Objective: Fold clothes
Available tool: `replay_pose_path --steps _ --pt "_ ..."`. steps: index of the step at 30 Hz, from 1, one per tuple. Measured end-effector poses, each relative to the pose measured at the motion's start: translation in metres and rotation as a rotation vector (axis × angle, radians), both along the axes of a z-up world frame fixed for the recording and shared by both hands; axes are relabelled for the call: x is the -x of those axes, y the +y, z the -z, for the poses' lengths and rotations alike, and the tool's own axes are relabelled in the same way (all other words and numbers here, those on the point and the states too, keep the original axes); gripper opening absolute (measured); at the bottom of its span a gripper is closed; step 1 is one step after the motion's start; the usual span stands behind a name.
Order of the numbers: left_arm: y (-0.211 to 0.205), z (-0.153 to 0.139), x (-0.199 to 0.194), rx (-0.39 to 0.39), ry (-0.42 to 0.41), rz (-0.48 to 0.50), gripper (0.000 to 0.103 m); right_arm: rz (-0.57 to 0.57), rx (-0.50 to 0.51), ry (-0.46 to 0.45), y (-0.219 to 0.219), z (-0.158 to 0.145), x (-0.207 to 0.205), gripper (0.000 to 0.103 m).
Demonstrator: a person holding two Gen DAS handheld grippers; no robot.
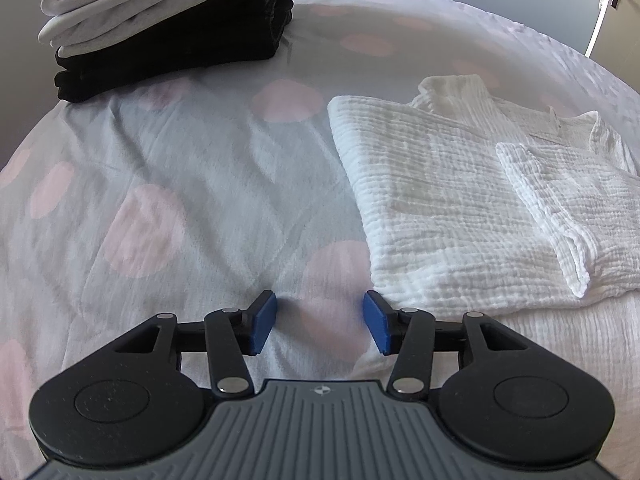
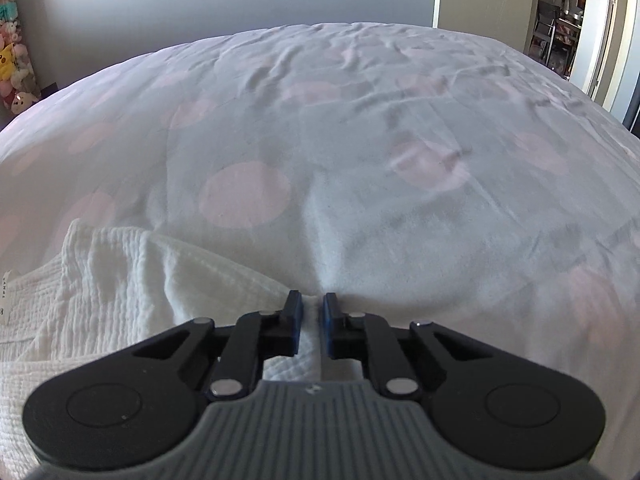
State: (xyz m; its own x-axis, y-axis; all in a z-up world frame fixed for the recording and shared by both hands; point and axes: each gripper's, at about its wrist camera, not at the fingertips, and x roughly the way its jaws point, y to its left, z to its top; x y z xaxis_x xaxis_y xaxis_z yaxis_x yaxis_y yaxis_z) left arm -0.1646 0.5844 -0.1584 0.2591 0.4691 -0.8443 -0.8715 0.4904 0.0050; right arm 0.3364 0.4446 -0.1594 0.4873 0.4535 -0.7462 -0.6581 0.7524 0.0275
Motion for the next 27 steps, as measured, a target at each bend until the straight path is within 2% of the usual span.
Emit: replay_pose_path --steps 1,3,6,8,13,18,21,23,27 --pt "0.000 0.000 0.000 -0.004 0.003 0.002 0.057 -0.002 0.001 -0.001 -0.001 -0.002 0.000 0.014" --pt "-0.003 -0.003 -0.001 -0.027 0.006 0.000 0.057 -0.009 -0.003 -0.002 -0.006 -0.007 0.003 0.028" --pt "-0.013 -0.013 -0.001 -0.089 0.011 0.001 0.056 -0.034 -0.027 -0.008 -0.025 -0.020 0.015 0.028" --pt "-0.024 -0.024 0.000 -0.134 -0.014 0.023 0.056 -0.069 -0.038 0.007 -0.042 -0.029 0.032 0.028" --pt "-0.055 -0.045 -0.003 -0.193 -0.081 0.117 0.056 -0.166 -0.060 0.059 -0.084 -0.049 0.078 0.029" --pt "-0.094 -0.070 -0.011 -0.303 -0.157 0.221 0.056 -0.276 -0.011 0.069 -0.125 -0.072 0.133 0.032" --pt "-0.116 -0.084 -0.012 -0.370 -0.218 0.259 0.057 -0.346 0.039 0.027 -0.148 -0.091 0.166 0.041" --pt "-0.129 -0.093 -0.013 -0.416 -0.240 0.274 0.060 -0.388 0.060 0.002 -0.163 -0.104 0.185 0.053" --pt "-0.157 -0.111 -0.010 -0.467 -0.288 0.291 0.063 -0.432 0.092 -0.037 -0.193 -0.129 0.218 0.064"
